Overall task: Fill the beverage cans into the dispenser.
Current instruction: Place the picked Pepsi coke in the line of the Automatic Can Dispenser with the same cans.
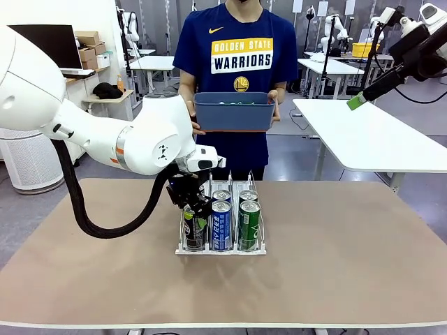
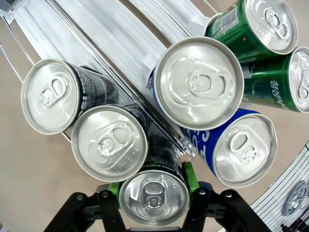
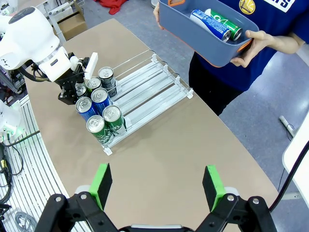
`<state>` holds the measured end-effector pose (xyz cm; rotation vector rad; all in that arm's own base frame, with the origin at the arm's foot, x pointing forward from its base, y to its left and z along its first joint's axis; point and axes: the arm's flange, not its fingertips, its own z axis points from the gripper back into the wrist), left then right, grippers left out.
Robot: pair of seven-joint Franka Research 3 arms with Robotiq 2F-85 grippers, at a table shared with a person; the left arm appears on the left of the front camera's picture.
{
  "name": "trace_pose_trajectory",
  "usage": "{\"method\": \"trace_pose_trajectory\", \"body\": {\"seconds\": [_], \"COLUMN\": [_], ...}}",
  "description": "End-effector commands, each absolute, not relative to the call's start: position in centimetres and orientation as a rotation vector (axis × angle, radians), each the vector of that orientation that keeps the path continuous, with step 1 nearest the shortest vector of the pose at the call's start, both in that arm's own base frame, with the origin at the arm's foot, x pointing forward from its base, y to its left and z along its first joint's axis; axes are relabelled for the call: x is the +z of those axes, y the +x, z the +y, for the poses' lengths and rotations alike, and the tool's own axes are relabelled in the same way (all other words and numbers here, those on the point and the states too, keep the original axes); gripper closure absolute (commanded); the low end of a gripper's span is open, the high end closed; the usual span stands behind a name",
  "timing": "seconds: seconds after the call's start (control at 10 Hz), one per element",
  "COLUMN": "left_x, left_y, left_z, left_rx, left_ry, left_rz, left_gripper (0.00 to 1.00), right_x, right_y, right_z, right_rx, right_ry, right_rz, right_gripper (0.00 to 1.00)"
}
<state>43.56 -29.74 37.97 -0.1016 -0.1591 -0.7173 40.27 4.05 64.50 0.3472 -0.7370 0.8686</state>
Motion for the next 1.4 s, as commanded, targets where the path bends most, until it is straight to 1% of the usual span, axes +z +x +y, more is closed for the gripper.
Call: {"method": "trace_pose_trajectory", "body": {"seconds": [0.0, 0.1, 0.2, 0.3, 0.4, 0.6, 1.1, 1.2, 1.3], "left_x": [37.9, 38.0, 38.4, 39.0, 39.6, 41.0, 42.8, 42.9, 42.8], "left_y": [43.6, 43.5, 43.1, 42.8, 42.5, 41.6, 40.4, 40.6, 41.2], "left_z": [-29.7, -29.7, -29.4, -29.3, -29.2, -28.8, -28.3, -28.2, -28.8], "left_rx": [-0.719, -0.731, -0.735, -0.733, -0.734, -0.731, -0.728, -0.716, -0.731], "left_ry": [-0.095, -0.097, -0.095, -0.09, -0.085, -0.067, -0.057, -0.032, -0.076], "left_rz": [-0.16, -0.161, -0.162, -0.177, -0.194, -0.218, -0.224, -0.23, -0.229], "left_gripper": [0.23, 0.23, 0.04, 0.2, 0.0, 0.0, 0.0, 0.0, 0.0], "right_x": [64.3, 64.3, 64.3, 64.3, 64.3, 64.3, 64.3, 64.3, 64.3], "right_y": [40.2, 40.2, 40.2, 40.2, 40.2, 40.2, 40.2, 40.2, 40.2], "right_z": [4.1, 4.1, 4.1, 4.1, 4.1, 4.1, 4.1, 4.1, 4.1], "right_rx": [0.868, 0.868, 0.868, 0.868, 0.868, 0.868, 0.868, 0.868, 0.868], "right_ry": [0.348, 0.348, 0.348, 0.348, 0.348, 0.348, 0.348, 0.348, 0.348], "right_rz": [-0.736, -0.736, -0.736, -0.736, -0.736, -0.736, -0.736, -0.736, -0.736], "right_gripper": [0.0, 0.0, 0.0, 0.0, 0.0, 0.0, 0.0, 0.0, 0.0]}}
